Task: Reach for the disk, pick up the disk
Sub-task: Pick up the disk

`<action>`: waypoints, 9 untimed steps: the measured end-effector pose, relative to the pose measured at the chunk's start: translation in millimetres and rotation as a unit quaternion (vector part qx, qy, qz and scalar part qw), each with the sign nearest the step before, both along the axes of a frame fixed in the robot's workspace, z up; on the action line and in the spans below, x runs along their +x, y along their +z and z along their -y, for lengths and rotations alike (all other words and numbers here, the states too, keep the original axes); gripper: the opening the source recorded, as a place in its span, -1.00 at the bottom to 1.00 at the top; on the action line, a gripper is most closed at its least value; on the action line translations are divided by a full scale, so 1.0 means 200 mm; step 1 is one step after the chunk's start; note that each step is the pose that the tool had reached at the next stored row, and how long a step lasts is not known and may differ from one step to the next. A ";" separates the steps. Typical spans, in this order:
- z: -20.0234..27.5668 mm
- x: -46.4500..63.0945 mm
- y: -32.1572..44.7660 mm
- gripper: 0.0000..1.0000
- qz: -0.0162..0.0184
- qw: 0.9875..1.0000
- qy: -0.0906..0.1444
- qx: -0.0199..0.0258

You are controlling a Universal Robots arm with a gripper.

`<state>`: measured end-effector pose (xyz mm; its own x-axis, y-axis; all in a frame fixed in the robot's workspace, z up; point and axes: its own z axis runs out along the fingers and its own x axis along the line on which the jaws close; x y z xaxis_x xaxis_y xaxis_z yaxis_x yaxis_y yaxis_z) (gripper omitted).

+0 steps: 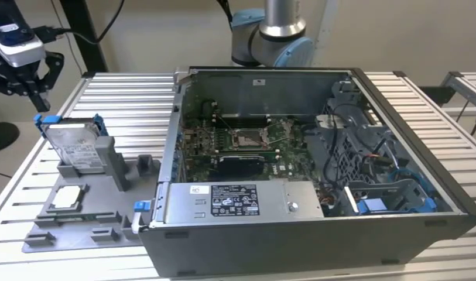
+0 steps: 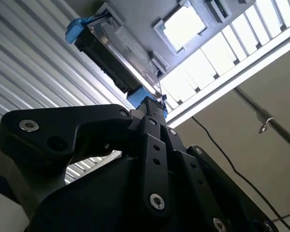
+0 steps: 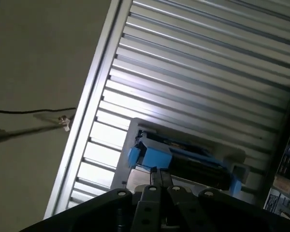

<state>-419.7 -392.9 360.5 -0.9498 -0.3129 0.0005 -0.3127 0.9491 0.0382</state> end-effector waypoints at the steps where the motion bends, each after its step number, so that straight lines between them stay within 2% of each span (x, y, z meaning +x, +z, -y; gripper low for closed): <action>1: 0.000 0.00 0.000 -1.00 0.000 1.000 0.008 0.000; 5: 0.000 0.00 0.000 -1.00 0.000 0.999 0.043 0.000; 9: 0.000 0.00 0.000 -1.00 0.000 0.997 0.078 0.000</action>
